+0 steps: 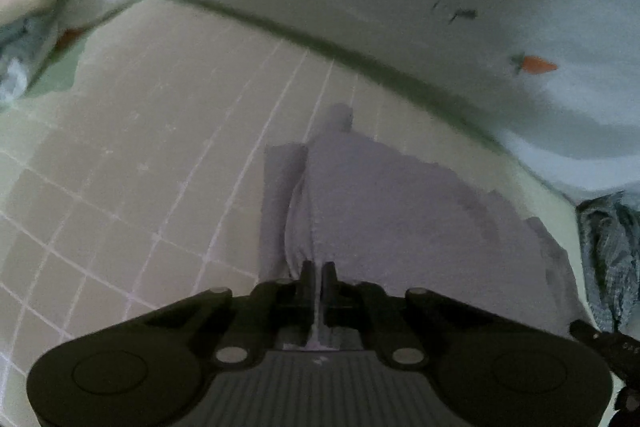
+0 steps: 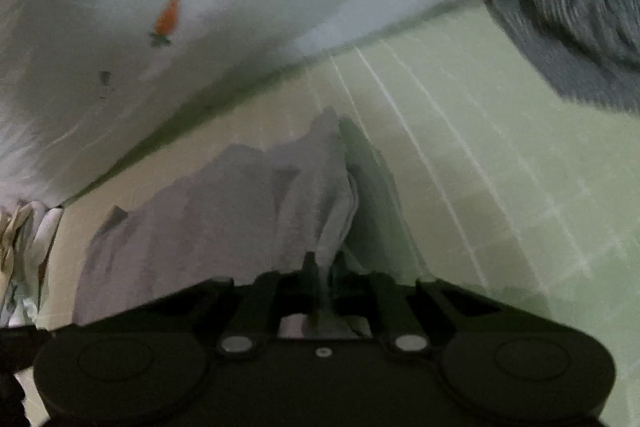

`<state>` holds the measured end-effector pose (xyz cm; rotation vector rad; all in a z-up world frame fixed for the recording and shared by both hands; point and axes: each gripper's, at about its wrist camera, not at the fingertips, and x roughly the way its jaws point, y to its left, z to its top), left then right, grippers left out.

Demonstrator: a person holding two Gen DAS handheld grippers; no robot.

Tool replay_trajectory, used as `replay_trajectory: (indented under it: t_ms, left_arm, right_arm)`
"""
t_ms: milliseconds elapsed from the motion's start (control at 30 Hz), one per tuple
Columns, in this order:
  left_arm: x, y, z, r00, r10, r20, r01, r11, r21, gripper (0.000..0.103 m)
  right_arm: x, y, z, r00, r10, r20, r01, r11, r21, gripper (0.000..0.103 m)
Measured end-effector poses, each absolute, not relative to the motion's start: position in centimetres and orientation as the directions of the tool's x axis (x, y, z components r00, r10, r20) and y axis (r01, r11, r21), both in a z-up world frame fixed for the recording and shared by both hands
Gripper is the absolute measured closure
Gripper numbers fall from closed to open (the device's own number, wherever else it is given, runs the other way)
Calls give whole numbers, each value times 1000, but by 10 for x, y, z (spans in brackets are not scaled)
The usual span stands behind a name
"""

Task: Fold clothes
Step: 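Lift the hoodie with both grippers and carry it toward the clothes stack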

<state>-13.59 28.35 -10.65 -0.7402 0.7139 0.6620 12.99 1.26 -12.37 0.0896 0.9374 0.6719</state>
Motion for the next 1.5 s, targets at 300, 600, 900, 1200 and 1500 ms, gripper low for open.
replay_trajectory:
  t_ms: [300,600,900,1200,1500]
  left_arm:
    - [-154,266,-118,440,313,-842,-795,571,-203,69]
    - [-128,287,-131,445,245,-862,-750,628,-209,14]
    - [-101,305,-146,457,164,-874,-690,686,-231,8]
    - [-77,316,-159,522,94,-848,-679,647,-346,0]
    - [-69,291,-150,556,110,-824,-689,616,-382,67]
  right_arm:
    - [117,-17,-126,389,520,-760,-441,830,342,82]
    - [150,9,-134,379,533,-756,-456,819,349,11]
    - [183,31,-172,248,567,-786,-423,793,438,4]
    - [179,64,-173,227,583,-780,-525,748,406,0]
    - [157,81,-170,173,615,-769,-572,699,430,24]
